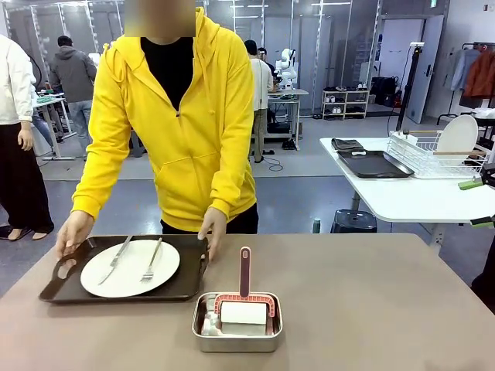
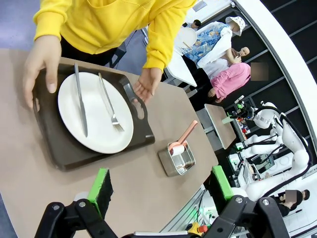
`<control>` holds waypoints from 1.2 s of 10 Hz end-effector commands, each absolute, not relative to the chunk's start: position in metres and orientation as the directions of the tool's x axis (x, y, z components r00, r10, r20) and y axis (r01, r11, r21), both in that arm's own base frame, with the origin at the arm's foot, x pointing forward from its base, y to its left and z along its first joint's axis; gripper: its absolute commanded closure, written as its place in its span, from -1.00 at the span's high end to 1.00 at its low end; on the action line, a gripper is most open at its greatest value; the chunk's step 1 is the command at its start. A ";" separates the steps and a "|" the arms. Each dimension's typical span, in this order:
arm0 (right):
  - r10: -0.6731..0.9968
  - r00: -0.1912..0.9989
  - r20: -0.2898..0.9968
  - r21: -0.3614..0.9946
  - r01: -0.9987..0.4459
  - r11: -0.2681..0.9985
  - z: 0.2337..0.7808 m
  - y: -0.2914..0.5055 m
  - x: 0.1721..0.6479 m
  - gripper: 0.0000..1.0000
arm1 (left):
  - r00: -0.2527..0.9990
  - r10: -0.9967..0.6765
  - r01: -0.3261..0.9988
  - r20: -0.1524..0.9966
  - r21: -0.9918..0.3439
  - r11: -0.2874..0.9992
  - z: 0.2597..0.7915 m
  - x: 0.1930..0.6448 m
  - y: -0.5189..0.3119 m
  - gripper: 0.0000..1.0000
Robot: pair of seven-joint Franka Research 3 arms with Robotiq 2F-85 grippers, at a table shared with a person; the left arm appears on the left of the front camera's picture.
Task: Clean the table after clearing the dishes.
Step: When the right (or left) Handle tray is removed, use the right hand (or left hand) to clean the right (or left) side of the table with the Lint Roller.
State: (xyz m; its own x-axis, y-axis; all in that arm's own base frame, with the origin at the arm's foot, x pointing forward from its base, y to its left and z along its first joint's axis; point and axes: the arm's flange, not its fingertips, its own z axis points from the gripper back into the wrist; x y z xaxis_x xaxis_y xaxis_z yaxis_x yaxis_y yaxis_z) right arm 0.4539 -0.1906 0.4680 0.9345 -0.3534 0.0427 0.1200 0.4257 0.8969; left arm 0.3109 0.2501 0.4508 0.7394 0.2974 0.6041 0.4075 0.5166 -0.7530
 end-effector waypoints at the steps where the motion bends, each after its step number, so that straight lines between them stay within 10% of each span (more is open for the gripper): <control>1: -0.346 0.937 0.044 0.898 0.115 0.426 0.471 -0.190 0.454 1.00 | 0.731 0.302 0.420 0.612 -0.752 0.508 0.452 0.309 0.251 1.00; 12: -0.346 0.937 0.044 0.898 0.115 0.426 0.471 -0.190 0.454 1.00 | 0.731 0.302 0.420 0.612 -0.752 0.508 0.452 0.309 0.251 1.00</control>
